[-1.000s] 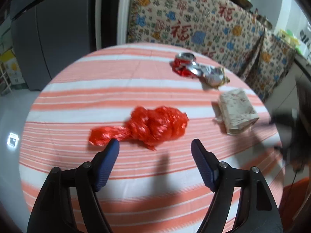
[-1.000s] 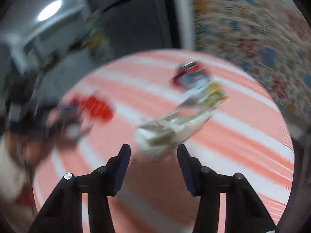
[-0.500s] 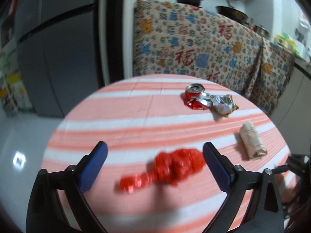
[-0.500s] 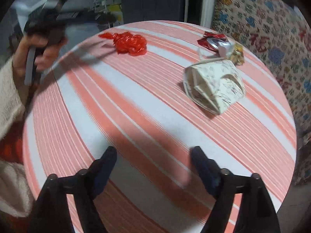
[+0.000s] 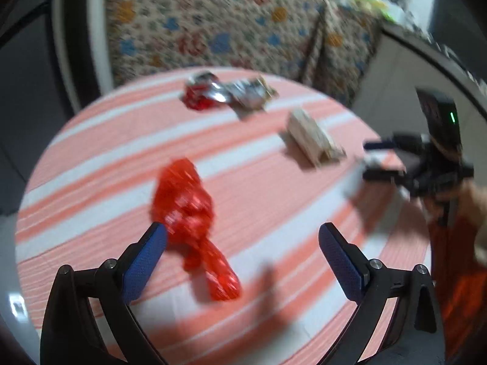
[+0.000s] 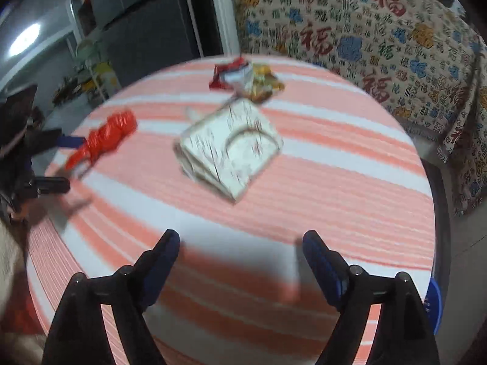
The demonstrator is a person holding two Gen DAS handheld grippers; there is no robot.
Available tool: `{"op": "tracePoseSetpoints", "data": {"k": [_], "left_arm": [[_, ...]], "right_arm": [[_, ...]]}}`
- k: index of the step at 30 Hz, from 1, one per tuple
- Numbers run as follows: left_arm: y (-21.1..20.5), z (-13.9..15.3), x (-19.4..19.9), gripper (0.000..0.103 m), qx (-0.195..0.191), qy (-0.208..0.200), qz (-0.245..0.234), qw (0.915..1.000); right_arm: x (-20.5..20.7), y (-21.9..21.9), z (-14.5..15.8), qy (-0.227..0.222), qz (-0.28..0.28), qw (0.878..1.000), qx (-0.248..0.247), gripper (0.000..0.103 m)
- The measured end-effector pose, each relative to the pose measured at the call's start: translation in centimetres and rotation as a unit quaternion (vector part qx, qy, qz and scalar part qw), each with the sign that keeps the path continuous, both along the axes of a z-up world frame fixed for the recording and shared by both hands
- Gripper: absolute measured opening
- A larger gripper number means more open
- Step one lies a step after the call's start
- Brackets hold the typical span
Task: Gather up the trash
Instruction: 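Grasp the red plastic bag with the left tool while the right tool pushes the paper cup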
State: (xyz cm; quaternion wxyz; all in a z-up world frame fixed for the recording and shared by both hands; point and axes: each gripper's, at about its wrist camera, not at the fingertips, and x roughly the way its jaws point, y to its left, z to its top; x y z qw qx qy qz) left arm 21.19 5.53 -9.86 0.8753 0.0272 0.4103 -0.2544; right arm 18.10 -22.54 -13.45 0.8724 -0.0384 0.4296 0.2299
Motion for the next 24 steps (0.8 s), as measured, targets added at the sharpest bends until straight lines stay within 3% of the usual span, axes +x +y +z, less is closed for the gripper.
{"op": "tracePoseSetpoints", "data": {"k": [5,7,9,11,12,13,14,15,19,21,24], "left_arm": [[1.1,-0.5,2.7,0.1,-0.03,0.015,0.092,0.9952],[0.3,-1.6,3.4,0.1,-0.01,0.024,0.102,0.9944],[-0.5,-3.1,4.2,0.1,0.04,0.031,0.129,0.9903],[-0.6,-4.6,4.5,0.097,0.05,0.051,0.147,0.9865],[-0.3,-5.2,4.6,0.096,0.045,0.066,0.153,0.985],[-0.3,-5.2,4.5,0.096,0.046,0.057,0.155,0.9853],[-0.4,-5.2,4.5,0.096,0.051,0.059,0.151,0.9854],[-0.5,-5.3,4.4,0.096,0.06,0.059,0.147,0.9855],[-1.6,-5.5,3.7,0.098,0.101,0.047,0.14,0.9838],[-1.9,-5.4,3.6,0.098,0.101,0.048,0.141,0.9836],[-1.4,-4.8,3.2,0.098,0.091,0.05,0.149,0.9833]], "right_arm": [[0.4,3.6,1.0,-0.032,-0.03,0.999,0.0,0.085],[1.1,5.3,0.8,-0.041,-0.05,0.998,-0.016,0.085],[1.5,6.1,0.3,-0.043,-0.055,0.997,-0.034,0.085],[2.4,6.2,-0.7,-0.045,-0.067,0.994,-0.075,0.085],[2.7,5.5,-1.2,-0.038,-0.077,0.993,-0.083,0.085],[3.1,4.4,-1.9,-0.015,-0.083,0.994,-0.073,0.085],[3.1,3.2,-1.8,-0.009,-0.09,0.995,-0.045,0.084],[3.1,2.5,-1.7,-0.007,-0.1,0.993,-0.058,0.085],[3.0,0.6,-1.6,0.011,-0.078,0.995,-0.053,0.086],[2.7,0.7,-1.4,0.018,-0.058,0.997,-0.058,0.086],[2.6,0.9,-0.6,0.022,-0.059,0.998,-0.028,0.086]]}}
